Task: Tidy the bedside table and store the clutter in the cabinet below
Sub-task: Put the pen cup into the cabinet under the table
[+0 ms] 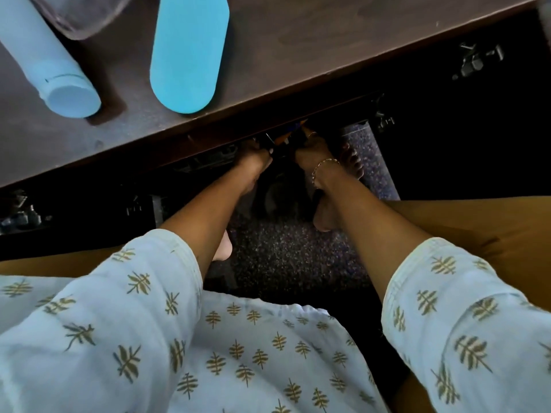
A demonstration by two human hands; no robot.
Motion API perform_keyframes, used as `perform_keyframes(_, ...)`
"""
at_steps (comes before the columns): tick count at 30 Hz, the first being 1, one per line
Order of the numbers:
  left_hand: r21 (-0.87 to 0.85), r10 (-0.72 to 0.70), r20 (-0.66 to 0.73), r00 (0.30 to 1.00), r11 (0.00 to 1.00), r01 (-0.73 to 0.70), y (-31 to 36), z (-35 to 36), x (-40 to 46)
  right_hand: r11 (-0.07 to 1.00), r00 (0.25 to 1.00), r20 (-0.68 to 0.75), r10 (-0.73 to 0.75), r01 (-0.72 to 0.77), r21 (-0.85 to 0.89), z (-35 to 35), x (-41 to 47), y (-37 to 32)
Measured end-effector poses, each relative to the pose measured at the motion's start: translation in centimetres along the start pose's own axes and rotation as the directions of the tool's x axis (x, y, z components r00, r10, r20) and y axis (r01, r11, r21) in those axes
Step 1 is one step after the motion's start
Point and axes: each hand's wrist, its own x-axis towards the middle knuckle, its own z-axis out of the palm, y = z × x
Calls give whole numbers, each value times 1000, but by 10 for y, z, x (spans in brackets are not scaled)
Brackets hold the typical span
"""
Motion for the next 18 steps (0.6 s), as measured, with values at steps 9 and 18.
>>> perform_keyframes(9,276,37,129,991,958,-72,-4,-5,-28,987,1000,27,0,4,-161,-6,-33,-11)
perform_keyframes(18,718,107,328,939,617,-321,28,-42,-156,752,979,204,-29,155,-640,-1,-126,-47)
